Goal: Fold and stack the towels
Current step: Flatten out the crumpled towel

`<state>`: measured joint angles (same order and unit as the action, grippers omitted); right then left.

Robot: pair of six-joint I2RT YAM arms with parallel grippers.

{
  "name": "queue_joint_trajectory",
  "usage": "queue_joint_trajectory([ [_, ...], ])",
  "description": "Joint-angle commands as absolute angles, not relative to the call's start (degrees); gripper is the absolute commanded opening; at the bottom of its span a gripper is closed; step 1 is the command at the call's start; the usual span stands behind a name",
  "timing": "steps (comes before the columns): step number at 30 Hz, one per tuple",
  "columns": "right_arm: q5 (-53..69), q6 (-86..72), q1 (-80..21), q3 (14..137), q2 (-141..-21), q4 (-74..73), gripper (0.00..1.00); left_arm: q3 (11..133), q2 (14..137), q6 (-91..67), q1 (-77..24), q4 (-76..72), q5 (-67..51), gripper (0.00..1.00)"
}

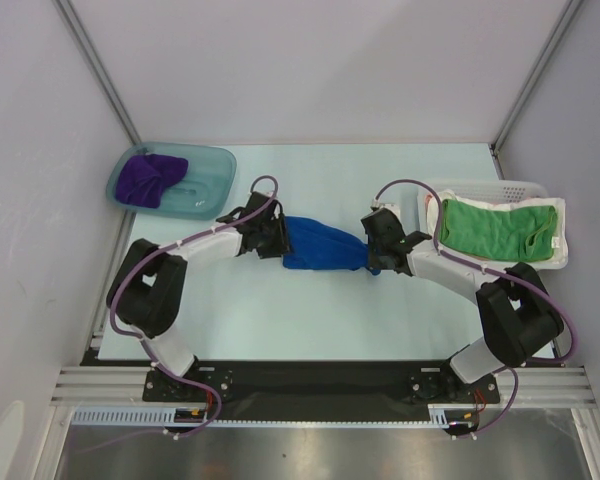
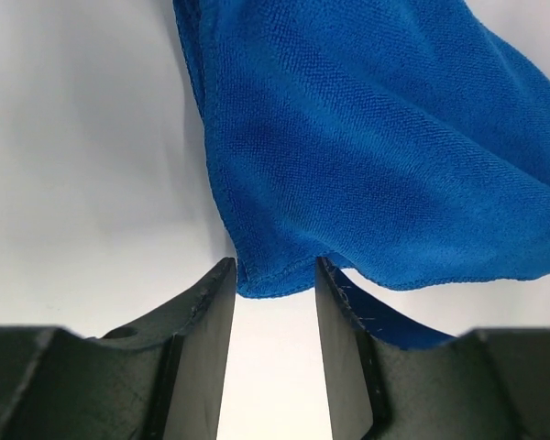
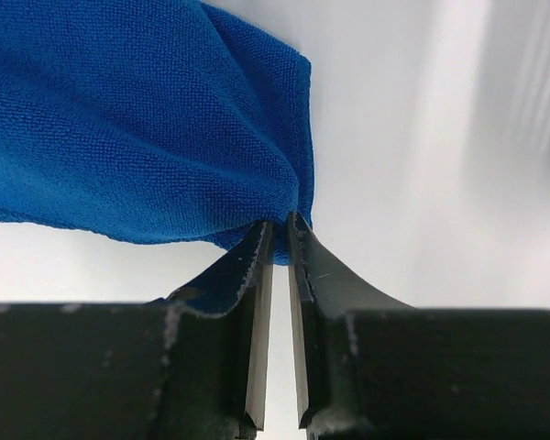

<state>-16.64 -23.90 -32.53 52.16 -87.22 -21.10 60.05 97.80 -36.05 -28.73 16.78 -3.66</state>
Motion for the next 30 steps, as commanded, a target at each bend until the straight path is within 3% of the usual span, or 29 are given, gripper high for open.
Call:
queue_joint_trajectory([
  [1,-17.5,-23.6,-32.2,53.4,-87.4,-19.8,0.16,60.8,99.0,-37.0,-29.3,14.7,-3.6,0.45],
  [6,-17.3,-23.7,-32.1,53.3,-87.4,-19.7,0.15,60.8,99.6,-37.3,-29.4,14.3,-3.3,0.44],
  [12,-17.3,-23.8,-32.1,53.1,-87.2,-19.6,0.15,61.2,99.4,-37.2,-29.5,14.1,-3.3,0.34],
  [23,-17.0,-23.8,-31.7,53.2,-86.7,-19.7,0.15,62.6,98.3,-35.2,-29.4,16.2,-2.4,0.01],
  [26,-16.9,-23.8,-31.6,53.3,-86.1,-19.8,0.15,62.1,96.6,-35.2,-29.4,16.8,-1.5,0.0],
  [30,-16.3,-23.6,-31.5,53.3,-85.4,-20.0,0.23,61.8,90.3,-35.3,-29.0,19.1,-0.2,0.0],
])
